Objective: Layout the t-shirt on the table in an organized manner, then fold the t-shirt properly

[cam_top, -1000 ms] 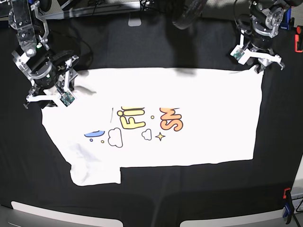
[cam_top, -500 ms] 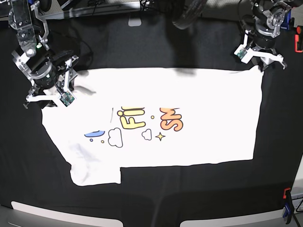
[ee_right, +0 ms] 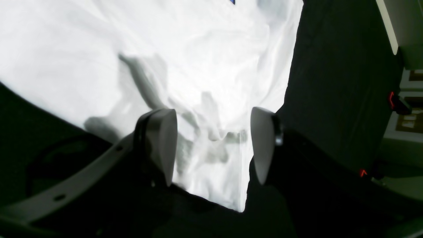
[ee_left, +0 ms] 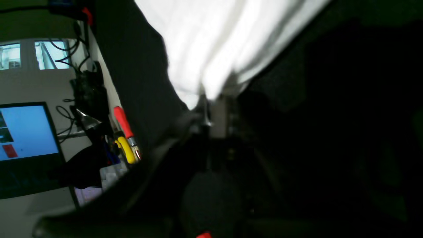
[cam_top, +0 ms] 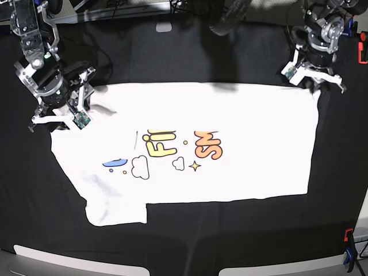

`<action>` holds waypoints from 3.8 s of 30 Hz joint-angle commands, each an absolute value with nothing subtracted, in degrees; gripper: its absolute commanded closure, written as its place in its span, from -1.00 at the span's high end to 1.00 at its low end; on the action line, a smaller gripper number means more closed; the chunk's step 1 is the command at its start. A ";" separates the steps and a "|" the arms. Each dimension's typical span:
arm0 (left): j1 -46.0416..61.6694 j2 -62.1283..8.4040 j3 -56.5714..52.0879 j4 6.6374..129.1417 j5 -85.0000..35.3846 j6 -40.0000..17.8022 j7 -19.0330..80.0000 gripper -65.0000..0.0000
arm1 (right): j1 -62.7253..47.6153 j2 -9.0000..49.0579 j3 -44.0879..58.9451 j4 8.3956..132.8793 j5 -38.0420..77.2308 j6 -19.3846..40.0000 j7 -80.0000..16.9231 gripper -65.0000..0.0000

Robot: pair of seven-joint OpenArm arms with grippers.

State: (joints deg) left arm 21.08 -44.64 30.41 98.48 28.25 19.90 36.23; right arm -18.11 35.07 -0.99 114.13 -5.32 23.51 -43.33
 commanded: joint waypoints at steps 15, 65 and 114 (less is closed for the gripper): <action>20.80 -52.64 30.15 99.07 27.33 -3.01 32.56 -1.00 | -17.63 36.03 -0.49 115.13 -5.52 22.83 -42.68 0.05; 15.27 -48.62 24.38 101.93 24.80 17.41 41.15 -0.42 | -17.63 36.01 -0.49 115.11 -3.84 22.70 -44.42 0.05; 8.08 -52.27 23.59 109.01 2.61 5.41 48.18 -0.42 | -17.63 36.01 -0.49 115.11 -3.84 22.70 -44.97 0.05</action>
